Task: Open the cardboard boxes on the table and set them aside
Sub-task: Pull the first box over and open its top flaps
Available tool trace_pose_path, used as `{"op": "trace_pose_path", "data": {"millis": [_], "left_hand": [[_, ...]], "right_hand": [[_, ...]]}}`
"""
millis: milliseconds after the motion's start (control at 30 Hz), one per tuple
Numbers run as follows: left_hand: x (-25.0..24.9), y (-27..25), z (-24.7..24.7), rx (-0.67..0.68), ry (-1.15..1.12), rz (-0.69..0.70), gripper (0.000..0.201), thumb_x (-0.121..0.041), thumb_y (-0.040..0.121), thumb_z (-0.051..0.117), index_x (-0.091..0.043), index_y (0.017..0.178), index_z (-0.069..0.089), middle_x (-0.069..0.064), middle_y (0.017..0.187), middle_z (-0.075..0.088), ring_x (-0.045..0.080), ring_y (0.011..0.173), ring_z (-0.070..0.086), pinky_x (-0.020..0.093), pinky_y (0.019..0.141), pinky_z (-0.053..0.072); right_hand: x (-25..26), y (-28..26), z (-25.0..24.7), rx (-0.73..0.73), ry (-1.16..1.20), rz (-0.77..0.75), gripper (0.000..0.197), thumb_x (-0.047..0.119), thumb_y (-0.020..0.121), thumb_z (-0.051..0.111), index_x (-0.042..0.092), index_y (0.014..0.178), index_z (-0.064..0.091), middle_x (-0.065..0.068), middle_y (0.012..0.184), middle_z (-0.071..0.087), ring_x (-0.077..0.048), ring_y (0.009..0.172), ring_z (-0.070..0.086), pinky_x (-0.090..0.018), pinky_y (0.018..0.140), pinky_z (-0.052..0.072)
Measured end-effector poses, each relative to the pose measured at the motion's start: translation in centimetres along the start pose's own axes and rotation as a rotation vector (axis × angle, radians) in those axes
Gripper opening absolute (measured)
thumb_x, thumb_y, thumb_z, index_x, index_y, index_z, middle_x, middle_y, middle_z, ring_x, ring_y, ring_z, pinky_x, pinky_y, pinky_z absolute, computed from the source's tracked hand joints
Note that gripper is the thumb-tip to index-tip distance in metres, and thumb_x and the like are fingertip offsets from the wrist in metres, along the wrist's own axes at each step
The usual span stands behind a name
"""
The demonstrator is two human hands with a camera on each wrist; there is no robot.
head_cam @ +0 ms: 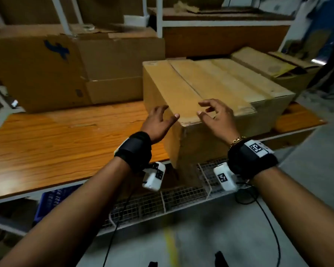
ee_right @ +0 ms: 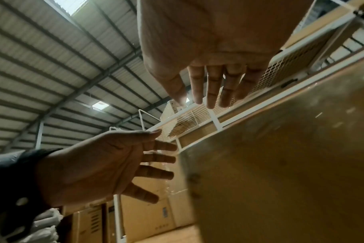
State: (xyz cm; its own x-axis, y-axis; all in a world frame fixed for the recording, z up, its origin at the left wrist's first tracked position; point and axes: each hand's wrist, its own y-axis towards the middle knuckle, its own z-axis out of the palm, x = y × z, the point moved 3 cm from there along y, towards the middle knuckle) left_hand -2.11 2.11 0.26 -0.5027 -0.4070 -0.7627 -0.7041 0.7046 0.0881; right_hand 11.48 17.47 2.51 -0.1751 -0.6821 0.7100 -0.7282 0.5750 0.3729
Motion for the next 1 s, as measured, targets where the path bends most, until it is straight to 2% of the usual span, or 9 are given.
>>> {"op": "trace_pose_path", "data": {"millis": [67,133,200,333,400,567,733,867,1000], "left_hand": [[-1.6,1.2,1.9,-0.008,0.027,-0.036,0.073,-0.062,0.092,0.042,-0.022,0.151,0.026,0.005,0.159,0.015,0.027,0.138,0.036,0.038,0.111,0.033],[-2.7,2.3,4.0,-0.009,0.039,-0.113,0.077,-0.066,0.091,0.040,-0.024,0.153,0.021,0.007,0.161,0.005,0.029,0.142,0.030,0.038,0.113,0.029],[-3.3,3.2,5.8,-0.017,0.029,-0.208,0.078,-0.068,0.090,0.039,-0.026,0.153,0.019,0.008,0.162,-0.002,0.033,0.143,0.029,0.037,0.112,0.030],[-3.2,3.9,7.5,-0.127,0.066,-0.283,0.076,-0.065,0.089,0.044,-0.029,0.152,0.022,0.010,0.162,0.001,0.040,0.137,0.036,0.039,0.109,0.034],[-2.7,3.9,7.7,-0.175,0.109,-0.275,0.077,-0.066,0.087,0.047,-0.030,0.151,0.024,0.009,0.162,0.005,0.039,0.137,0.036,0.040,0.108,0.036],[-1.9,4.1,7.1,-0.195,0.101,-0.265,0.074,-0.067,0.087,0.047,-0.033,0.150,0.026,0.007,0.162,0.008,0.036,0.140,0.032,0.042,0.110,0.034],[-0.4,3.9,5.6,-0.215,0.024,-0.248,0.070,-0.062,0.089,0.049,-0.031,0.149,0.030,0.007,0.160,0.016,0.032,0.142,0.029,0.041,0.112,0.031],[2.8,2.6,2.3,-0.269,-0.101,-0.210,0.071,-0.062,0.087,0.052,-0.029,0.147,0.036,0.005,0.153,0.032,0.028,0.139,0.035,0.044,0.112,0.035],[6.1,-0.1,-0.3,-0.281,-0.243,-0.227,0.068,-0.060,0.090,0.050,-0.030,0.149,0.034,0.001,0.154,0.035,0.024,0.139,0.036,0.035,0.101,0.042]], "right_hand": [[-2.3,1.5,-2.8,-0.050,-0.177,0.010,0.032,0.036,0.088,0.065,0.029,0.119,0.062,0.004,0.125,0.059,-0.019,0.113,0.053,-0.049,0.094,0.047],[-6.1,3.1,-5.6,-0.032,-0.317,0.110,0.038,0.043,0.086,0.063,0.032,0.122,0.059,0.000,0.134,0.054,-0.025,0.125,0.046,-0.052,0.102,0.039],[-9.4,4.3,-7.6,-0.011,-0.346,0.193,0.045,0.046,0.084,0.062,0.032,0.126,0.057,-0.002,0.140,0.049,-0.027,0.128,0.045,-0.053,0.105,0.037],[-13.5,4.8,-8.3,0.105,-0.181,0.260,0.056,0.038,0.090,0.065,0.017,0.139,0.049,-0.007,0.146,0.040,-0.025,0.129,0.046,-0.034,0.104,0.037],[-14.7,4.8,-8.2,0.082,-0.072,0.291,0.065,0.039,0.087,0.069,0.016,0.143,0.045,-0.008,0.148,0.037,-0.023,0.131,0.044,-0.034,0.105,0.037],[-15.9,4.7,-7.4,0.049,0.281,0.433,0.076,0.041,0.083,0.073,0.028,0.147,0.035,-0.005,0.157,0.029,-0.025,0.140,0.032,-0.042,0.110,0.031],[-14.5,4.4,-6.6,0.021,0.373,0.407,0.076,0.044,0.082,0.073,0.034,0.148,0.036,-0.004,0.158,0.026,-0.026,0.141,0.029,-0.044,0.109,0.030],[-9.8,5.1,-5.4,0.010,0.362,0.252,0.069,0.042,0.085,0.070,0.037,0.146,0.039,-0.001,0.155,0.030,-0.021,0.134,0.033,-0.039,0.104,0.034],[-3.8,5.7,-3.1,0.056,0.253,0.079,0.058,0.041,0.088,0.067,0.039,0.141,0.044,0.004,0.151,0.040,-0.016,0.127,0.042,-0.033,0.093,0.042]]}}
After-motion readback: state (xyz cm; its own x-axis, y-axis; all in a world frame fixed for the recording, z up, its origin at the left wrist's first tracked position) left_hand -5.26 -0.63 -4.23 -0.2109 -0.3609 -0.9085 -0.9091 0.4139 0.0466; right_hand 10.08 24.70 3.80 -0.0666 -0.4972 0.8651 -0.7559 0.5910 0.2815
